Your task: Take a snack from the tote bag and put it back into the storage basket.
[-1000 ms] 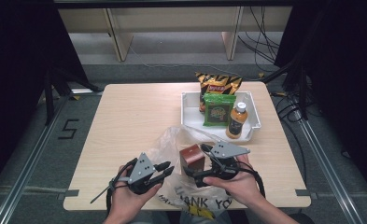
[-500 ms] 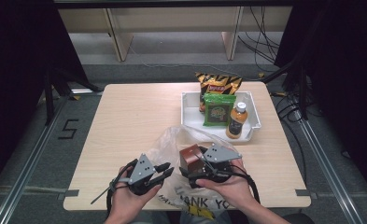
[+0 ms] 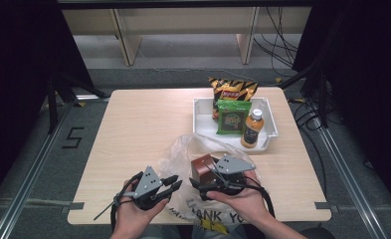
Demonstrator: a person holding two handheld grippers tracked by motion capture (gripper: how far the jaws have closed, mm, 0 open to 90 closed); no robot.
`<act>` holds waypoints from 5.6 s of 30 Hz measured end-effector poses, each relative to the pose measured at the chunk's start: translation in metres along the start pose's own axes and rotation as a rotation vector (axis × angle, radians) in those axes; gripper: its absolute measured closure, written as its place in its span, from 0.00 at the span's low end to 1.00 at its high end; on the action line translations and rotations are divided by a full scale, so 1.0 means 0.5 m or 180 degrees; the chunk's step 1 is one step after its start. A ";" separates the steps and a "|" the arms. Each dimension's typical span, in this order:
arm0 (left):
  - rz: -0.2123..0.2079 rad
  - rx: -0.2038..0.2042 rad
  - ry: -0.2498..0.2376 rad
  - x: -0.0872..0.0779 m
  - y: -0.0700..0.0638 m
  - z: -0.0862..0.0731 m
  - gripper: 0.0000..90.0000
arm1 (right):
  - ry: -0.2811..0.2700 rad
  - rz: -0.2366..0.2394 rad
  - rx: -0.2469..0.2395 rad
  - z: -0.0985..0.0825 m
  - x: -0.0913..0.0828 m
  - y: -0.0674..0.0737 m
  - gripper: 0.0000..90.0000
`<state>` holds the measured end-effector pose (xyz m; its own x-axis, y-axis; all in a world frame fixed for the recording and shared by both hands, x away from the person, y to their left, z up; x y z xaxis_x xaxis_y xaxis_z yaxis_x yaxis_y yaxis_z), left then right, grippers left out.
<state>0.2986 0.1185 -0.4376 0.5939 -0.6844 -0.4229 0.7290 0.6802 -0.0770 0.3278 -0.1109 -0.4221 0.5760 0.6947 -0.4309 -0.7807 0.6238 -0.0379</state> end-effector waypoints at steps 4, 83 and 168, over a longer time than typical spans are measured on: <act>0.0027 -0.0040 0.0032 -0.003 0.002 -0.008 0.84 | 0.0034 0.0012 -0.0011 -0.003 0.003 0.002 0.17; 0.0110 -0.0184 0.0065 0.000 0.021 -0.024 0.73 | -0.0111 0.0054 0.0196 0.032 -0.050 -0.051 0.43; 0.0146 -0.0169 0.0036 -0.003 0.027 -0.022 0.69 | -0.0629 -0.0580 0.0389 0.239 -0.092 -0.224 0.43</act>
<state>0.3041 0.1315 -0.4480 0.6222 -0.6494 -0.4371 0.6818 0.7239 -0.1049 0.4179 -0.1699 -0.2901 0.7494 0.6161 -0.2426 -0.6320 0.7748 0.0155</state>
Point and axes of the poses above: each handheld gripper's, and its own axes: x roughly forward along the jaws, z roughly out of its top, y roughly to its left, the point moved 1 cm from there along x, roughly forward along the jaws, and after that the axes turned 3 degrees about -x, right-handed, at the moved point
